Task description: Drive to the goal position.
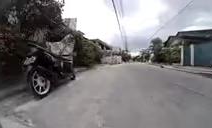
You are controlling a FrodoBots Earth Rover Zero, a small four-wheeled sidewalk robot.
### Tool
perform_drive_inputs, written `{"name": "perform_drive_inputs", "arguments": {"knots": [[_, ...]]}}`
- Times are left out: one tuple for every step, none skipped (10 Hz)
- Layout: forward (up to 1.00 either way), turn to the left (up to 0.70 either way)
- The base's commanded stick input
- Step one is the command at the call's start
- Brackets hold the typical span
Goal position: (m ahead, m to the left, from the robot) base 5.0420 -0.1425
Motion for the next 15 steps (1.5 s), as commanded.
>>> {"name": "perform_drive_inputs", "arguments": {"knots": [[1.00, 0.00], [1.00, 0.00], [1.00, 0.00], [1.00, 0.00], [1.00, 0.00], [1.00, 0.00], [1.00, 0.00], [1.00, 0.00], [1.00, 0.00], [1.00, 0.00], [1.00, 0.00], [1.00, -0.02], [1.00, -0.28], [1.00, -0.30], [1.00, -0.15]]}}
